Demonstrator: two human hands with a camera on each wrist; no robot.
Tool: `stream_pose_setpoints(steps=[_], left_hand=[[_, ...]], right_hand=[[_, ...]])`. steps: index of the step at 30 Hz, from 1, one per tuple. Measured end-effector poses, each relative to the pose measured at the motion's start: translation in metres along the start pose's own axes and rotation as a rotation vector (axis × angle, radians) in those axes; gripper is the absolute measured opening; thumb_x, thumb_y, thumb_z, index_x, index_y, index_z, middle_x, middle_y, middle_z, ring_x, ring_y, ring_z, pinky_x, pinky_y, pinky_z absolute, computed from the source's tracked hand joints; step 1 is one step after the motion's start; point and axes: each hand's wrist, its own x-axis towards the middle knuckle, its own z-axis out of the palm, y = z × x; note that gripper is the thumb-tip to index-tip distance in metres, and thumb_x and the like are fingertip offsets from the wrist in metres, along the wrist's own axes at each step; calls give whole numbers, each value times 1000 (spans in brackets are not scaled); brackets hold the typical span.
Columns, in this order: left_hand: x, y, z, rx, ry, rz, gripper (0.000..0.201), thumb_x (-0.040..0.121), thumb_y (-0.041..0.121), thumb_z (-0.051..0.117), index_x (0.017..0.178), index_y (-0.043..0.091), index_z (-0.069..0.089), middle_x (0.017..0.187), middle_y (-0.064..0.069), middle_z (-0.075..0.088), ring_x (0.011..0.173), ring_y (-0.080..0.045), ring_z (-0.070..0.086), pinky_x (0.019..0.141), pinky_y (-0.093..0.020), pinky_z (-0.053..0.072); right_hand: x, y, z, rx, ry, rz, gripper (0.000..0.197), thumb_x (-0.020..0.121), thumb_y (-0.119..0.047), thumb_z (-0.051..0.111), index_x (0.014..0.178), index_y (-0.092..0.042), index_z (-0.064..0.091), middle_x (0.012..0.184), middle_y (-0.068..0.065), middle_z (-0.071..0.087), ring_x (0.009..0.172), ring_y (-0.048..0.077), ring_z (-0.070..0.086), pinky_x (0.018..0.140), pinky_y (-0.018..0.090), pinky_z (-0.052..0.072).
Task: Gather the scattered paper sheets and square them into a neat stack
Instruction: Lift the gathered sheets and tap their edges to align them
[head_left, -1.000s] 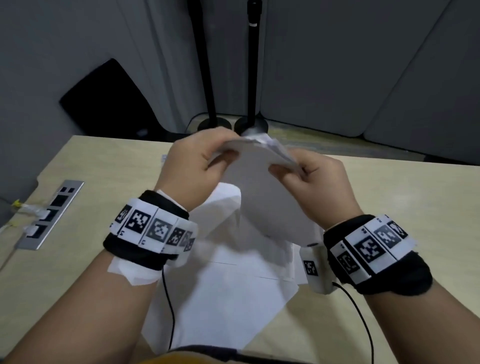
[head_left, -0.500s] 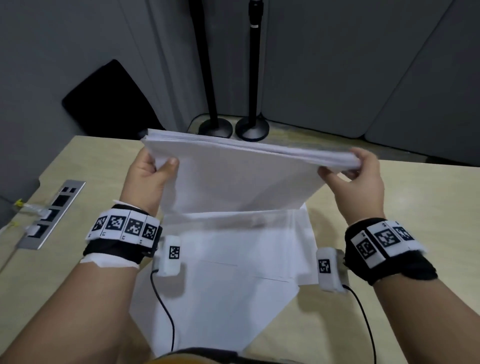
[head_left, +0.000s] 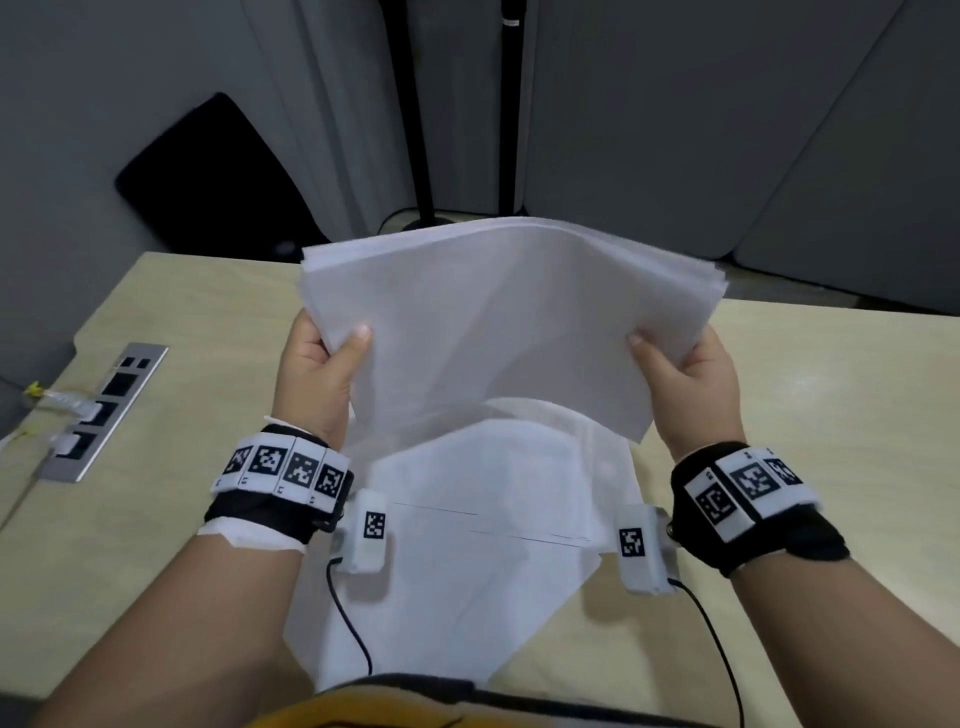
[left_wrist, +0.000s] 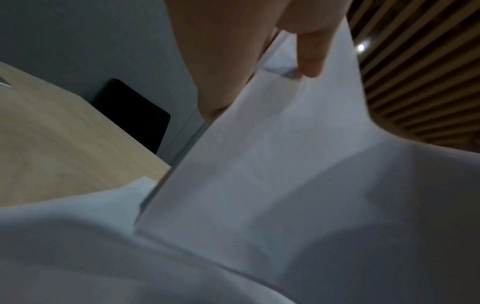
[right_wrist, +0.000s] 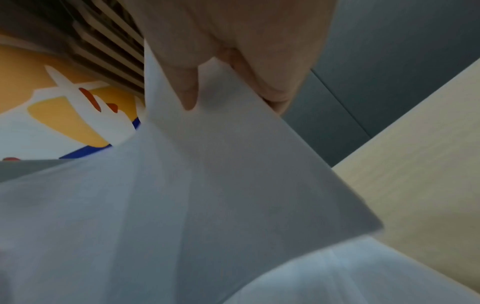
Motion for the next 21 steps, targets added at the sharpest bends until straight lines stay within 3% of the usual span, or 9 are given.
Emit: stream_pose_setpoints(steps=[2, 6, 9, 12, 14, 16, 18, 21], left_hand=[[-5, -8, 2, 67, -16, -64, 27, 81, 6, 65, 98, 27, 58, 96, 4, 68, 86, -12, 67, 74, -31, 57], [-7, -20, 4, 258, 12, -195, 27, 77, 21, 73, 102, 28, 64, 99, 4, 70, 96, -22, 67, 90, -44, 54], [-5, -13, 8, 263, 75, -158, 16, 89, 15, 66, 105, 15, 65, 92, 5, 69, 90, -20, 67, 86, -38, 54], [-3, -3, 5, 168, 91, -65, 20, 86, 13, 69, 105, 14, 65, 93, 3, 70, 89, -16, 68, 75, -27, 56], [-2, -5, 1, 140, 53, -86, 25, 81, 9, 73, 100, 23, 65, 94, 3, 70, 88, -14, 68, 71, -24, 57], [-4, -11, 1, 182, 34, -159, 30, 78, 6, 76, 97, 26, 64, 97, 0, 70, 91, -18, 68, 75, -31, 57], [-7, -15, 3, 236, 56, -198, 21, 79, 11, 76, 93, 24, 67, 95, 0, 71, 95, -24, 68, 80, -36, 56], [-8, -10, 5, 217, 90, -151, 11, 84, 14, 71, 86, 24, 67, 83, 6, 70, 83, -18, 68, 70, -28, 52]], right_hand=[[-2, 10, 1, -57, -78, 66, 27, 88, -12, 65, 105, -32, 60, 102, -11, 67, 94, 7, 64, 74, 22, 52], [-5, 21, 0, -175, -87, 126, 26, 90, -12, 61, 110, -28, 64, 97, -12, 66, 103, 19, 63, 89, 36, 51], [-6, 12, 1, -89, -47, 77, 23, 93, -14, 58, 107, -31, 65, 96, -15, 67, 90, 4, 64, 78, 23, 53], [-5, 4, -2, 12, 18, -3, 24, 91, -11, 62, 107, -28, 62, 98, -15, 65, 82, -7, 62, 67, 11, 50], [-5, 8, -4, -8, 19, -6, 33, 86, -12, 67, 112, -30, 58, 103, -18, 60, 88, -6, 59, 70, 10, 50], [-7, 13, -3, -47, 23, 23, 33, 85, -13, 68, 112, -29, 58, 101, -20, 59, 88, -6, 56, 73, 13, 48], [-8, 14, -1, -68, 6, 17, 17, 87, -11, 65, 96, -26, 62, 89, -15, 60, 76, -6, 54, 71, 17, 43], [-8, 7, -1, -22, 30, -40, 19, 91, -11, 61, 85, -29, 59, 84, -12, 59, 71, -4, 54, 65, 14, 45]])
